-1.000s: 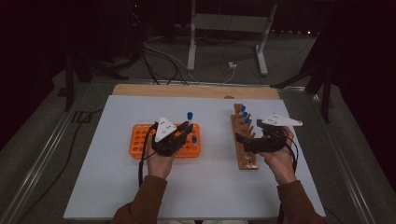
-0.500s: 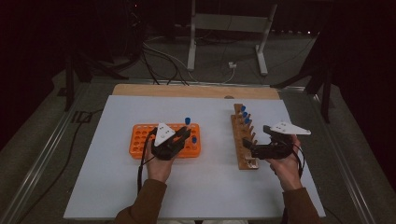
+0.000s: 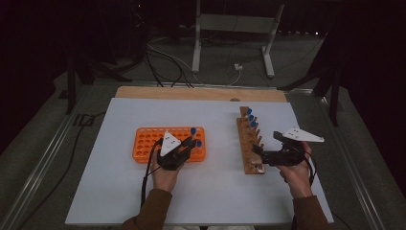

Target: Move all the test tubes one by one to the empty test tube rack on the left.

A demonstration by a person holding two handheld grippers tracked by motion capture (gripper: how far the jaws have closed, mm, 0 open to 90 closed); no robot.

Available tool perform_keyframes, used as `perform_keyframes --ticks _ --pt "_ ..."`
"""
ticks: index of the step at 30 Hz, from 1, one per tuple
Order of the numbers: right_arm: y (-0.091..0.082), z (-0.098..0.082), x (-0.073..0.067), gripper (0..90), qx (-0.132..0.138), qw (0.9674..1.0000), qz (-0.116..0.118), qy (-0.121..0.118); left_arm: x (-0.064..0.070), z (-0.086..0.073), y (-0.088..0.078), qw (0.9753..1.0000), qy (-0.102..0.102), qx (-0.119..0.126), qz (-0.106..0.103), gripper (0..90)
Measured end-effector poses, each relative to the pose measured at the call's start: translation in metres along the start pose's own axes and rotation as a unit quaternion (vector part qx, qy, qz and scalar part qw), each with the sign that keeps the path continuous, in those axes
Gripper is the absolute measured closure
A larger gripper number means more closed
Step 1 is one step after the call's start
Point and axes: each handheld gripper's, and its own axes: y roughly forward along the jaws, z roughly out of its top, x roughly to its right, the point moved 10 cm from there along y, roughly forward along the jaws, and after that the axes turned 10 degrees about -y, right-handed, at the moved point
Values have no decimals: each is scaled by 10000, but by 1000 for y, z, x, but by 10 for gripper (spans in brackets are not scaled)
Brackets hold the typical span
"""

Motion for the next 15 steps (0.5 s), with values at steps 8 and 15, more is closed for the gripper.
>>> perform_keyframes --ticks 8,15 --pt "1 -1 -2 0 -4 10000 23 -7 -4 -15 3 9998 5 -175 86 781" --pt "1 -3 -2 0 -15 10000 32 -36 -6 -27 5 9986 249 -421 187 784"
